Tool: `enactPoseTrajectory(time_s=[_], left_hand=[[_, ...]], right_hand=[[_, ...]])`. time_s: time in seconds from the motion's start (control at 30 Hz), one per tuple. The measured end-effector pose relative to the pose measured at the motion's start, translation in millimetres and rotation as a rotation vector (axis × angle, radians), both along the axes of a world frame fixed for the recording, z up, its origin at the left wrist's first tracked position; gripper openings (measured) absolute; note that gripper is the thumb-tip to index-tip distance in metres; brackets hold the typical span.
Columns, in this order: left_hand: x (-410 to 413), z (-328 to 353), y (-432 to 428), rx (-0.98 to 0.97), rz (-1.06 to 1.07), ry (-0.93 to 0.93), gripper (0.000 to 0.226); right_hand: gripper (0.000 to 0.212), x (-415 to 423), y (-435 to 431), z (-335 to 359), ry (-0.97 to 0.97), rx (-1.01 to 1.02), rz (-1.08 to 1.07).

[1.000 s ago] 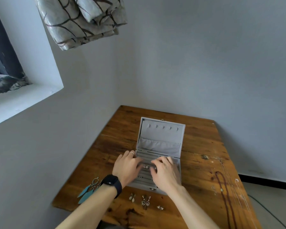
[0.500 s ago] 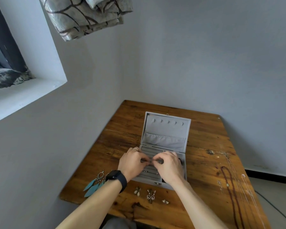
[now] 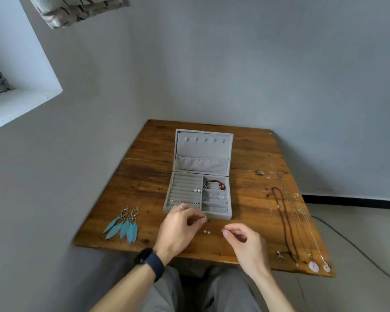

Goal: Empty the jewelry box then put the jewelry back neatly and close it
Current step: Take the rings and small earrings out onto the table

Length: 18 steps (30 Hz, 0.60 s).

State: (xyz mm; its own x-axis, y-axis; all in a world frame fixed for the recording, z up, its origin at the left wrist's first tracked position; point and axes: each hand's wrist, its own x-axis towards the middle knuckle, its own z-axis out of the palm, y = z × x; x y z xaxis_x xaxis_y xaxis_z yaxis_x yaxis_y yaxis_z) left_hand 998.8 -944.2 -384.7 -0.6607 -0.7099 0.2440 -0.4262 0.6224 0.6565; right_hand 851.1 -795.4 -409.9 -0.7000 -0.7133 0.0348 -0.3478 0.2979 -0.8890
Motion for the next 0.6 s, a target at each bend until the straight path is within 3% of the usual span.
enactPoseTrajectory(time_s=[0.27, 0.6], left_hand=[[-20, -3, 27, -0.18, -0.072, -0.241, 0.026], [-37, -10, 33, -0.318, -0.133, -0.37, 0.026]], right_hand=[[0.008, -2, 11, -14, 0.114, -0.007, -0.085], [0.013, -4, 14, -19, 0.177, 0.082, -0.099]])
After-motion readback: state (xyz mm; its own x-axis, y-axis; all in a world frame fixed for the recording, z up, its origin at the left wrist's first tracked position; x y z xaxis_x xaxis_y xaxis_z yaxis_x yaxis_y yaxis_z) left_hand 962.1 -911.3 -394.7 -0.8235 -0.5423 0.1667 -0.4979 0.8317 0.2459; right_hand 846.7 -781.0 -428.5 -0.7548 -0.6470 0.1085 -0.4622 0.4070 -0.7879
